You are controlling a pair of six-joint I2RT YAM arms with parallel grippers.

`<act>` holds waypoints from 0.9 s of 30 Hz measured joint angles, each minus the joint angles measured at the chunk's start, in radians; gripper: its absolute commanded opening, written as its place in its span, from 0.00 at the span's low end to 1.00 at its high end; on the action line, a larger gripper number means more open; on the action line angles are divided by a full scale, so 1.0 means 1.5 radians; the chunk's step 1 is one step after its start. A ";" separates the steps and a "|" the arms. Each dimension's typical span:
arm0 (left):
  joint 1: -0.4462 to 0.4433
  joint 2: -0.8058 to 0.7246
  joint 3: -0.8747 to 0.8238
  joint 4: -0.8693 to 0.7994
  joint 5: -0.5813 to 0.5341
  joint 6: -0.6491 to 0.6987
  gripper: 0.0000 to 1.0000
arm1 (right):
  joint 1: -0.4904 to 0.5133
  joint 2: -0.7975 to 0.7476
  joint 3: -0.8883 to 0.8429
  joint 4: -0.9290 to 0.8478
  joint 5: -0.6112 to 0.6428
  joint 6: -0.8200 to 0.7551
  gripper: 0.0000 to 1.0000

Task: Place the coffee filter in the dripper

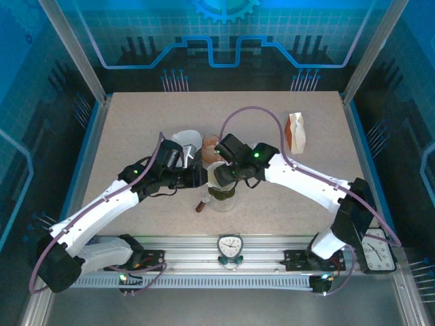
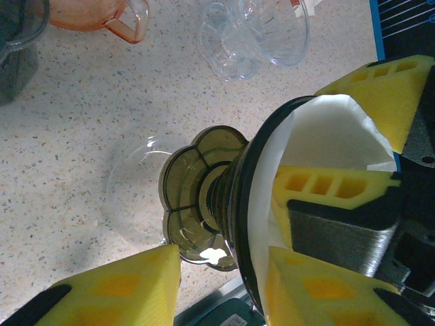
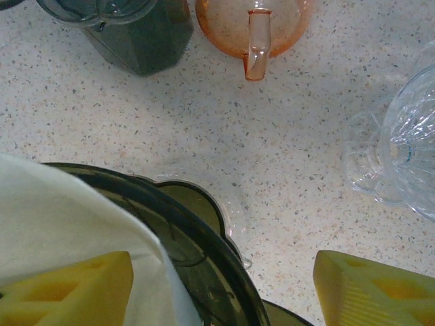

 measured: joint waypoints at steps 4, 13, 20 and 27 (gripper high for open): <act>0.000 0.000 0.000 0.000 0.000 0.000 0.38 | -0.002 0.016 0.000 0.000 -0.002 -0.004 0.72; 0.000 0.000 0.000 0.001 0.000 0.000 0.39 | -0.002 0.040 0.000 0.002 -0.007 -0.008 0.72; 0.000 -0.003 -0.005 0.023 -0.001 -0.011 0.51 | -0.002 0.041 -0.003 0.007 -0.009 -0.008 0.72; 0.000 -0.016 -0.010 0.040 -0.001 -0.019 0.42 | -0.002 0.041 -0.004 0.008 -0.010 -0.008 0.72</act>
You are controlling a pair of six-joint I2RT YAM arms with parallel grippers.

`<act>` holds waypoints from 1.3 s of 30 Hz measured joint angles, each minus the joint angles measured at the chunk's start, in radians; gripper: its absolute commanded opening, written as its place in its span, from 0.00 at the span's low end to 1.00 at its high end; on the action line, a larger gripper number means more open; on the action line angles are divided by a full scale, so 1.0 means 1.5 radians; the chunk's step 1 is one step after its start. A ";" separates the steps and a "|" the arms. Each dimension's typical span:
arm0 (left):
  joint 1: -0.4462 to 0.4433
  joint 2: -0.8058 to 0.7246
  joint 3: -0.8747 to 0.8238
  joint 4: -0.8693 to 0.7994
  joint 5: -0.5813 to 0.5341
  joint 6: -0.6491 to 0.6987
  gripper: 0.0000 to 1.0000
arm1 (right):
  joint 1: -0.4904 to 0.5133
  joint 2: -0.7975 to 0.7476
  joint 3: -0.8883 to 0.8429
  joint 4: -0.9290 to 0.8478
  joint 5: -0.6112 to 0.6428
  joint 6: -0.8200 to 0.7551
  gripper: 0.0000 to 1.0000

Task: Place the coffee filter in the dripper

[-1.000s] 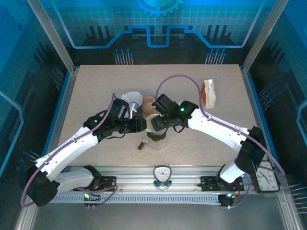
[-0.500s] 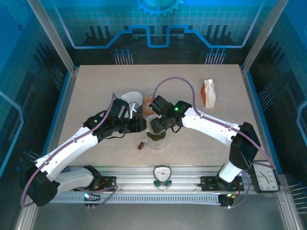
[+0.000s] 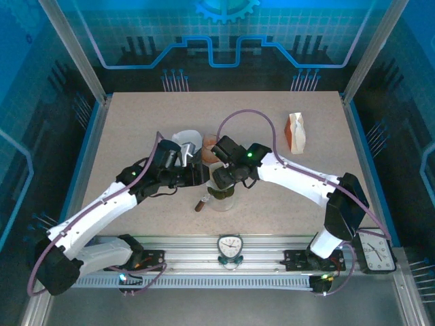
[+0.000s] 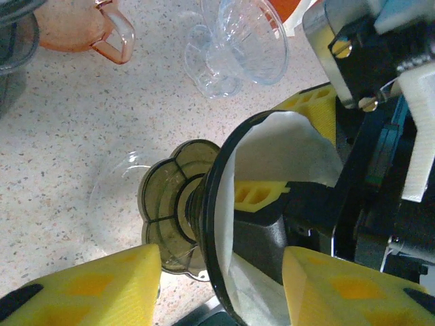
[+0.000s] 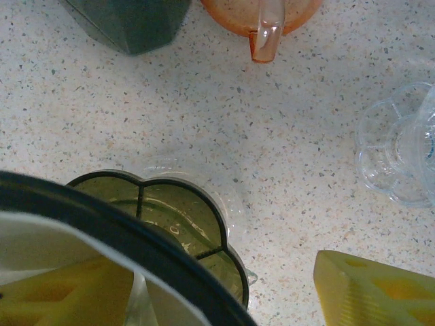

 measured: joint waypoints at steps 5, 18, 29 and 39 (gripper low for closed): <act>0.000 0.012 0.000 -0.001 -0.002 0.001 0.37 | 0.000 0.000 0.000 0.001 0.000 0.000 0.72; 0.000 0.024 0.000 0.000 -0.005 -0.001 0.20 | -0.002 0.000 -0.001 0.002 -0.003 0.000 0.72; -0.001 0.024 0.000 0.000 -0.005 -0.010 0.21 | -0.002 0.000 -0.002 0.007 -0.004 0.000 0.72; -0.001 0.024 0.000 0.003 -0.004 -0.012 0.17 | -0.003 -0.003 -0.003 0.009 -0.005 0.001 0.73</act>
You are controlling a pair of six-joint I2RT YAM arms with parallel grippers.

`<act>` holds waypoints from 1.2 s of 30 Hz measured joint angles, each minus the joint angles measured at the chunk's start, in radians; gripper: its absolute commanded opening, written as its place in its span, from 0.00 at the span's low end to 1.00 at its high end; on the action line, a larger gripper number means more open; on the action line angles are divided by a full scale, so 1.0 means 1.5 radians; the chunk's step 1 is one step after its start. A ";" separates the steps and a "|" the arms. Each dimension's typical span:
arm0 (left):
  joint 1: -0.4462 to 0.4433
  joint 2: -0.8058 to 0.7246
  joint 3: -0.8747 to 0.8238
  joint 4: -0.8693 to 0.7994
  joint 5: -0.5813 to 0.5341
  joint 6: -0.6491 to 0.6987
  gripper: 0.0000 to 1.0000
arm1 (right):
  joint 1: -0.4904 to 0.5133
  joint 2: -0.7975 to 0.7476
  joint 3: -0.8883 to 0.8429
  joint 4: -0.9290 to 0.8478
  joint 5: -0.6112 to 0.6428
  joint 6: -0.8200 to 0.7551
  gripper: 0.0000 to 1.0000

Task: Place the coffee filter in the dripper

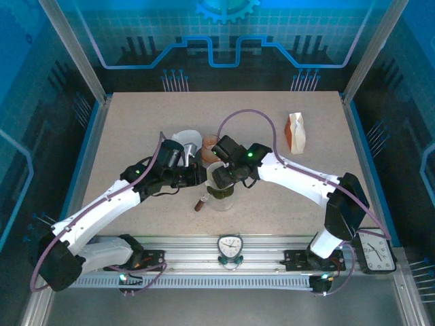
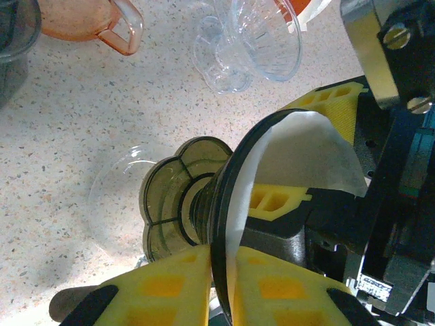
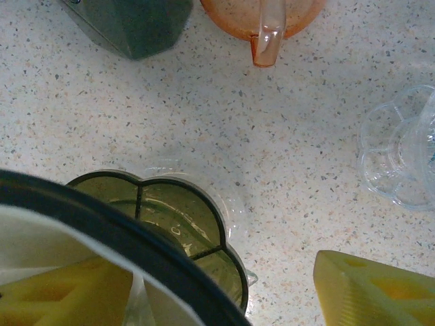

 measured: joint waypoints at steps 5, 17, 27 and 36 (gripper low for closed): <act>0.000 0.000 0.000 0.000 0.000 0.000 0.17 | -0.008 -0.028 -0.001 -0.001 0.001 0.000 0.74; 0.000 0.000 0.000 0.000 0.000 0.000 0.17 | -0.044 -0.152 -0.038 -0.004 0.005 0.008 0.72; -0.001 0.000 -0.001 0.002 0.000 0.000 0.17 | -0.045 -0.153 -0.063 -0.006 0.005 0.017 0.74; -0.001 0.000 -0.001 -0.002 -0.001 0.000 0.25 | -0.046 -0.238 -0.078 0.012 0.014 0.017 0.75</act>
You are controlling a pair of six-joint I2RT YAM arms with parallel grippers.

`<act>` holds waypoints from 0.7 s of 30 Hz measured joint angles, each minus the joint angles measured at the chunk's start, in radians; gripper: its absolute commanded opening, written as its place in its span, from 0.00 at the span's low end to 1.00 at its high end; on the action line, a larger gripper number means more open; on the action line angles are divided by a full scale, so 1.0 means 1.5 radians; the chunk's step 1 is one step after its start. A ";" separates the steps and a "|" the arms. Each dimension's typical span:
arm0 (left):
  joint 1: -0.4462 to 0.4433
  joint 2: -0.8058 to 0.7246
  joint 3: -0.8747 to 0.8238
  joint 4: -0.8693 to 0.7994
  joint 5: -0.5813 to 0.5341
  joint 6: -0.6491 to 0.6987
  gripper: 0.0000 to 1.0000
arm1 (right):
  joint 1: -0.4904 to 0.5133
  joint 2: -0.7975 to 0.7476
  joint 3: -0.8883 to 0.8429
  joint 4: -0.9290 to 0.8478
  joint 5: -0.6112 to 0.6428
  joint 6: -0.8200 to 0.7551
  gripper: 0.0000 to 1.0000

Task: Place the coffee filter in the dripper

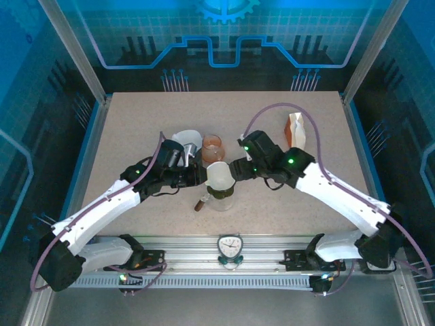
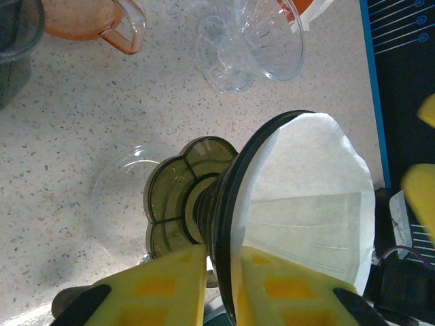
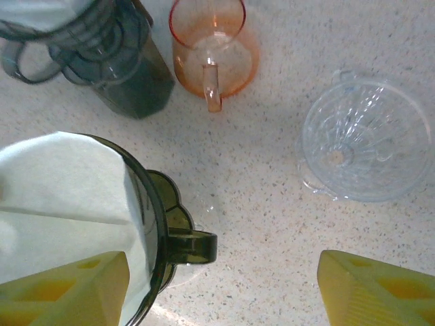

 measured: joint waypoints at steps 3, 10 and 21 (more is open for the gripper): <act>0.000 -0.002 -0.001 -0.001 -0.005 -0.003 0.31 | -0.006 -0.049 -0.030 0.010 0.007 0.003 0.75; 0.000 -0.031 -0.001 -0.002 -0.015 -0.004 0.45 | -0.028 -0.109 -0.102 0.015 0.011 0.025 0.75; 0.000 -0.108 -0.001 -0.018 -0.040 -0.012 0.99 | -0.048 -0.131 -0.242 0.070 -0.039 0.061 0.66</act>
